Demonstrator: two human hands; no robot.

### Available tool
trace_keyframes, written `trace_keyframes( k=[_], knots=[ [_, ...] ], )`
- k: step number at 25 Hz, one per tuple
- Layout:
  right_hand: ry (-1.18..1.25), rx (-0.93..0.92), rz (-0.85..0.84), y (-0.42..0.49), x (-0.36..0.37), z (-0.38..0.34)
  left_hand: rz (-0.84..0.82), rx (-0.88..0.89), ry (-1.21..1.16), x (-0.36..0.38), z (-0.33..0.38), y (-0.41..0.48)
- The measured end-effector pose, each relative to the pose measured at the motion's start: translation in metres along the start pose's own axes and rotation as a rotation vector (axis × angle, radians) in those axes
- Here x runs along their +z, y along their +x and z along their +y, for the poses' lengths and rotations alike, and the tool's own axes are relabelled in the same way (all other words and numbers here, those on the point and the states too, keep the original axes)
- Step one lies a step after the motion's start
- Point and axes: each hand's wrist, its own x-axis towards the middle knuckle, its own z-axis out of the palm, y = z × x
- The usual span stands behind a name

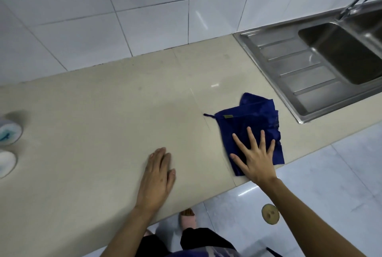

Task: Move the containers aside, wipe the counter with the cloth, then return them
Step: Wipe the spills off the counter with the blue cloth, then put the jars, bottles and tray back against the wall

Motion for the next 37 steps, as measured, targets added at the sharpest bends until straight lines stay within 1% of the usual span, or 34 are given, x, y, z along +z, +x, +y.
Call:
trace_keyframes(
  k=[5,6,8,10,12,15,17,19,24,28,35,37],
  knots=[
    [-0.017,0.002,0.003,-0.002,-0.001,0.001,-0.011,0.034,0.031,-0.004,-0.005,0.000],
    [0.000,0.021,0.023,-0.003,-0.003,-0.003,0.003,0.030,0.035,-0.008,-0.011,-0.002],
    [0.068,0.028,0.119,-0.006,-0.008,-0.022,0.038,-0.025,0.025,-0.017,-0.027,-0.014],
    [0.149,-0.088,0.259,-0.009,-0.007,-0.057,0.075,-0.113,0.006,-0.027,-0.051,-0.033],
    [0.245,-0.295,0.319,-0.014,-0.001,-0.106,0.110,-0.209,0.001,-0.038,-0.079,-0.057],
    [0.350,-0.531,0.251,-0.018,0.007,-0.174,0.163,-0.332,-0.017,-0.054,-0.115,-0.091],
    [0.343,-0.653,0.200,-0.020,0.010,-0.214,0.205,-0.425,-0.027,-0.067,-0.143,-0.115],
    [0.315,-0.737,0.167,-0.022,0.012,-0.248,0.233,-0.504,-0.040,-0.077,-0.171,-0.141],
    [0.297,-0.786,0.160,-0.018,0.012,-0.308,0.268,-0.574,-0.028,-0.097,-0.230,-0.182],
    [0.299,-0.813,0.161,-0.016,0.012,-0.358,0.327,-0.573,-0.022,-0.108,-0.272,-0.191],
    [0.297,-0.841,0.163,-0.026,0.019,-0.424,0.370,-0.481,0.025,-0.111,-0.297,-0.189],
    [0.304,-0.877,0.160,-0.023,0.010,-0.453,0.391,-0.489,0.030,-0.118,-0.302,-0.184]
  ],
)
